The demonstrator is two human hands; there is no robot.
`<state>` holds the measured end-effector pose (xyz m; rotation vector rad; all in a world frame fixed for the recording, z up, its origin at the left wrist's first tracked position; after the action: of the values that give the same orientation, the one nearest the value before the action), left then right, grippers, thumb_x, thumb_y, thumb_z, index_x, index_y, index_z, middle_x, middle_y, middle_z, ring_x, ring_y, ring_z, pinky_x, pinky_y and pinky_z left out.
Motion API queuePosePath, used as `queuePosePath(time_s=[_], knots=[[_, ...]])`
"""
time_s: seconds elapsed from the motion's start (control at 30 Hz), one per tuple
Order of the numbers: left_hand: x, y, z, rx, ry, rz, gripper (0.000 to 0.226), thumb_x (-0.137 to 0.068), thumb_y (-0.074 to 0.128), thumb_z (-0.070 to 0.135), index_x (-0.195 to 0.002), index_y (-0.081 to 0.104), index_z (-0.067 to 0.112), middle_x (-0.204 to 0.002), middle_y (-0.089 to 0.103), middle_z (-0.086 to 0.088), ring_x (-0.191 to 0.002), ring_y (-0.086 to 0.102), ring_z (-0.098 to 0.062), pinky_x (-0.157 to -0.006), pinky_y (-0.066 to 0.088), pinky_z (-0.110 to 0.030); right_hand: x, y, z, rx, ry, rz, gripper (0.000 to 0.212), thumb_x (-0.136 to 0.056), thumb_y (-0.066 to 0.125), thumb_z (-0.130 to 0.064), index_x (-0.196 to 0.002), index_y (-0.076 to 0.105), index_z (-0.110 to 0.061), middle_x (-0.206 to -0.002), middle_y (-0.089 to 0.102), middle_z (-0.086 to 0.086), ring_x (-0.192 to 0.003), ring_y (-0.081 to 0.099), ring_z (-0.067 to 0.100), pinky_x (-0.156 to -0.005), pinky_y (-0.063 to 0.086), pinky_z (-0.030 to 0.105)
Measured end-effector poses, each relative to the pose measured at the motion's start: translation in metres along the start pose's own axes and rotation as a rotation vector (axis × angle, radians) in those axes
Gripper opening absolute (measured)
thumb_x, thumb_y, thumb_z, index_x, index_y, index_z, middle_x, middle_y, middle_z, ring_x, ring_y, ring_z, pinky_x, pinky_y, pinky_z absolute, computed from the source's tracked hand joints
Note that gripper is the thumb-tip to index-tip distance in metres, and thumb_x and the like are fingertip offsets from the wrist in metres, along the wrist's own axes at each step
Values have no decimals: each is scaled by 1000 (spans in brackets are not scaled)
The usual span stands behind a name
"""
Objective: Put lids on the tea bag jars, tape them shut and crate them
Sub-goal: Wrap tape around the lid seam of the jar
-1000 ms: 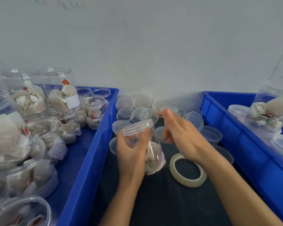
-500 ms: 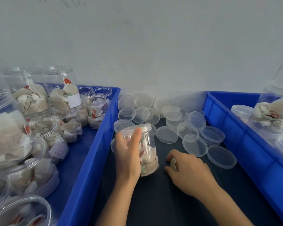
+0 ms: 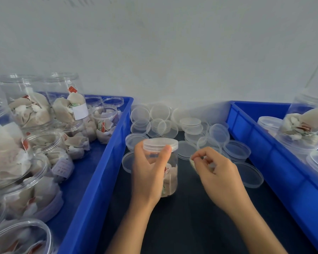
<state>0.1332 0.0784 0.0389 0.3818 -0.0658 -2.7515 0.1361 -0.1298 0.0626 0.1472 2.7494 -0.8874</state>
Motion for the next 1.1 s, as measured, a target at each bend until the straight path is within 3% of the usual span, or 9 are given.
queuePosePath(time_s=[0.13, 0.23, 0.33, 0.47, 0.73, 0.97, 1.1], knots=[[8, 13, 2, -93, 34, -104, 60, -80, 66, 69, -131, 53, 39, -120, 70, 19, -109, 70, -4, -86, 61, -31, 6, -8, -26, 61, -181, 76, 7, -98, 58, -48, -95, 63, -46, -99, 64, -25, -89, 63, 0, -66, 49, 27], [12, 18, 5, -91, 57, -143, 55, -83, 63, 63, -132, 52, 40, -123, 69, 16, -110, 68, -8, -91, 60, -39, 14, -13, -41, 267, -294, 176, 8, -99, 56, -50, -93, 60, -45, -92, 59, -22, -79, 62, 5, -61, 50, 30], [14, 21, 10, -112, 84, -171, 49, -85, 61, 54, -131, 51, 39, -121, 69, 10, -104, 69, -13, -87, 57, -35, 19, -15, -50, 371, -364, 216, 8, -100, 57, -46, -96, 63, -42, -87, 57, -17, -67, 58, 10, -54, 51, 35], [16, 24, 10, -166, 91, -208, 54, -84, 64, 38, -135, 48, 40, -127, 64, 13, -113, 64, -13, -95, 57, -38, 19, -14, -53, 422, -395, 226, 10, -101, 60, -43, -95, 66, -37, -85, 57, -15, -61, 57, 12, -48, 49, 36], [16, 26, 9, -224, 104, -213, 79, -86, 77, 54, -152, 38, 36, -140, 58, 14, -125, 60, -8, -102, 57, -39, 19, -17, -50, 420, -382, 247, 10, -101, 61, -42, -93, 66, -38, -84, 57, -13, -62, 56, 13, -49, 49, 36], [14, 24, 8, -205, 103, -194, 68, -86, 74, 50, -145, 43, 39, -133, 61, 19, -120, 61, -2, -101, 57, -38, 20, -18, -51, 391, -391, 253, 10, -101, 60, -42, -93, 66, -39, -83, 57, -12, -63, 57, 14, -50, 50, 38], [15, 26, 9, -202, 125, -200, 72, -85, 74, 55, -147, 42, 37, -137, 59, 17, -122, 60, -4, -101, 56, -35, 19, -19, -51, 391, -381, 260, 10, -100, 62, -41, -94, 68, -37, -82, 57, -14, -62, 57, 14, -50, 50, 38]])
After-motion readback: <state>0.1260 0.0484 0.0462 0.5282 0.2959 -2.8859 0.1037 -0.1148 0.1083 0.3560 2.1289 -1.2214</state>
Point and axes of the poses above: each hand's wrist, its own x-axis away from the middle knuckle, its own y-axis out of the palm, z = x × y, the point moved 9 cm from there along -x, towards the middle knuckle
